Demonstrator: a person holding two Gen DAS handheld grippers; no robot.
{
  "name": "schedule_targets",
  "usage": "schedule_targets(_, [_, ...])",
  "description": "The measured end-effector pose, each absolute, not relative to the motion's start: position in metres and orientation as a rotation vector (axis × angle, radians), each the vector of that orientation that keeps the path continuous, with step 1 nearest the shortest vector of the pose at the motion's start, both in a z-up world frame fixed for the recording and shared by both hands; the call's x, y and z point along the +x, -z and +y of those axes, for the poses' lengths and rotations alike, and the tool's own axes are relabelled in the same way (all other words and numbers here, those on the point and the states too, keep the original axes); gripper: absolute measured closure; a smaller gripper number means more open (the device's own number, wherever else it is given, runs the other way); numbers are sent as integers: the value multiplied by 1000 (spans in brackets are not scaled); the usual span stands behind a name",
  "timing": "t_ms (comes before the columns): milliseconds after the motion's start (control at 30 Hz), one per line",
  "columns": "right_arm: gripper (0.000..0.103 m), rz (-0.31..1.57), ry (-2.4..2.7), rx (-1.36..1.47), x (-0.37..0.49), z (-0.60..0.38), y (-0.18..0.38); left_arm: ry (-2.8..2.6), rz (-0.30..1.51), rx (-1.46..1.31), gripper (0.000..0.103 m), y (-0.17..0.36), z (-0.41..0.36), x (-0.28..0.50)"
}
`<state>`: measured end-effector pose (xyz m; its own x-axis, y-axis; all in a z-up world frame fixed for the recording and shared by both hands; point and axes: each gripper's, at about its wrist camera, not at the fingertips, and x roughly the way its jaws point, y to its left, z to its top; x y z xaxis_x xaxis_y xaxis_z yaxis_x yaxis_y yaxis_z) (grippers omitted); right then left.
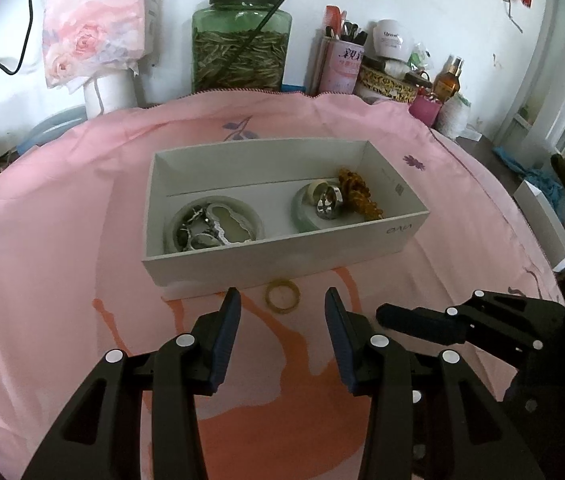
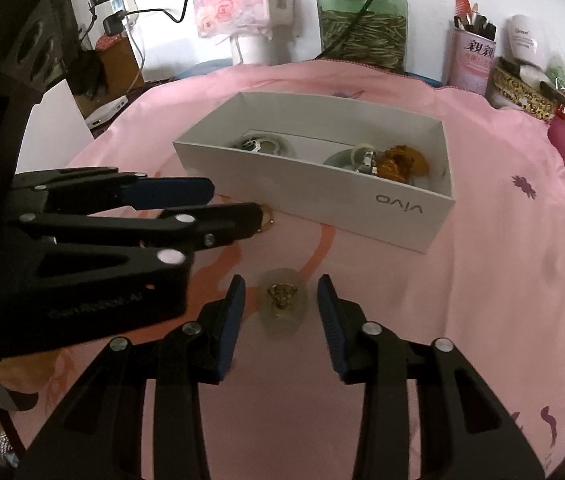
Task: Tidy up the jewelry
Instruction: 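Withdraw both tools toward the gold ring and the jade pendant, then grasp the gold ring with the left tool while the right tool grips the jade pendant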
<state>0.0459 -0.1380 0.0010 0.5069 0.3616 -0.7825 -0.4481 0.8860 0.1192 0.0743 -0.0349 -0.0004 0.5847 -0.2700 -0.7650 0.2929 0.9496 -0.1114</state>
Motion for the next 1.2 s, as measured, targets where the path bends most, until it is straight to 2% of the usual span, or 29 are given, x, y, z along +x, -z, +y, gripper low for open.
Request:
schedule_targets(200, [80, 939, -485, -142, 48, -146, -2, 311, 897, 57, 60, 5, -43, 79])
schedule_targets(500, [80, 969, -463, -52, 63, -172, -2, 263, 912, 99, 60, 14, -59, 92])
schedule_targets(533, [80, 968, -461, -54, 62, -171, -2, 256, 907, 110, 61, 15, -60, 92])
schedule_targets(600, [80, 967, -461, -55, 62, -171, -2, 229, 890, 142, 72, 16, -61, 91])
schedule_targets(633, [80, 967, -462, -53, 62, -171, -2, 234, 888, 141, 82, 16, -60, 91])
schedule_targets(967, [80, 963, -466, -40, 59, -171, -3, 260, 867, 200, 82, 15, -33, 51])
schedule_targets(1200, [78, 956, -482, -56, 56, -162, -3, 308, 874, 133, 82, 14, -14, 40])
